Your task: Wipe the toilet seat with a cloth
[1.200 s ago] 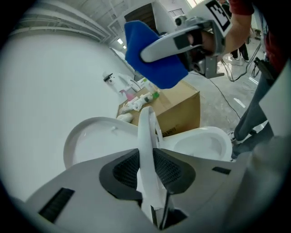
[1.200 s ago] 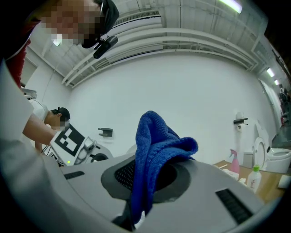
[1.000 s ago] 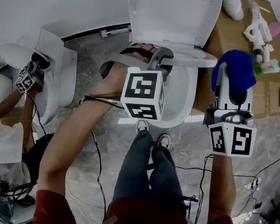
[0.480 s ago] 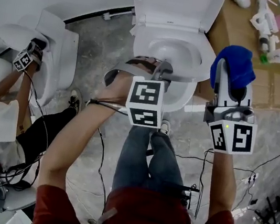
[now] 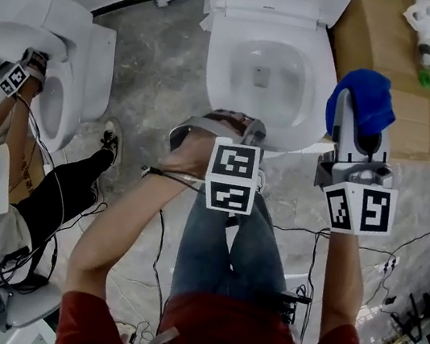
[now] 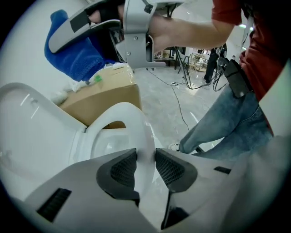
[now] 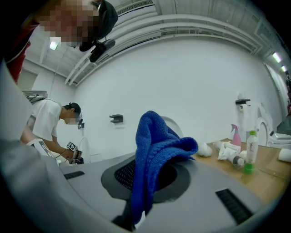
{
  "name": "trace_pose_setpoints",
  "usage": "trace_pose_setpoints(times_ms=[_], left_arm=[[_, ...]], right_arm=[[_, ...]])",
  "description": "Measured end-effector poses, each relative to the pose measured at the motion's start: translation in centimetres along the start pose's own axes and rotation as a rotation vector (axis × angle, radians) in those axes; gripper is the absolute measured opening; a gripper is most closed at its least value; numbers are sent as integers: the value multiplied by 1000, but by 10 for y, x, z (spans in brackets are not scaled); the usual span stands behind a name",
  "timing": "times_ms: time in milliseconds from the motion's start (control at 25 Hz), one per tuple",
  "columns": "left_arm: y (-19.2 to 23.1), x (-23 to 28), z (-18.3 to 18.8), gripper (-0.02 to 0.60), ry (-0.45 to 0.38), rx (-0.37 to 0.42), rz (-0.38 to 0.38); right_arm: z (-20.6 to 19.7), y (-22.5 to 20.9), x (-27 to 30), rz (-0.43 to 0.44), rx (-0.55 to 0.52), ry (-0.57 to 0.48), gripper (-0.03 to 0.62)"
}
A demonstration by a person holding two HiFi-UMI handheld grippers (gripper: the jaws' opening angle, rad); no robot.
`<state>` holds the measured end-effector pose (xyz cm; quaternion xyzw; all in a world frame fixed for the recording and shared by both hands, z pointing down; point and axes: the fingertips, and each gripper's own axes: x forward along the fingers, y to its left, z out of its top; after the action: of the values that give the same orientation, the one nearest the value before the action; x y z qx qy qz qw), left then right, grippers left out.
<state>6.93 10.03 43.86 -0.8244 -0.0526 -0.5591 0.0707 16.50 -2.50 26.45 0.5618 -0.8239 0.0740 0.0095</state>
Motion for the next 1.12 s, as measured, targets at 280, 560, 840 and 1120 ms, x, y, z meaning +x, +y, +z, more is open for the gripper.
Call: trace_pose_setpoints(times_ms=[280, 560, 840, 1120], left_arm=[[-36, 67, -23, 127, -15, -43, -97], [-68, 145, -49, 115, 3, -104, -185], [-77, 207, -74, 96, 42, -171, -243], [-74, 231, -82, 61, 51, -209, -238]], right_arm=[[-72, -3, 12, -10, 31, 70, 54], [-136, -10, 23, -21, 40, 130, 54], [-189, -14, 32, -24, 53, 183, 54], [-205, -17, 43, -13, 56, 216, 54]])
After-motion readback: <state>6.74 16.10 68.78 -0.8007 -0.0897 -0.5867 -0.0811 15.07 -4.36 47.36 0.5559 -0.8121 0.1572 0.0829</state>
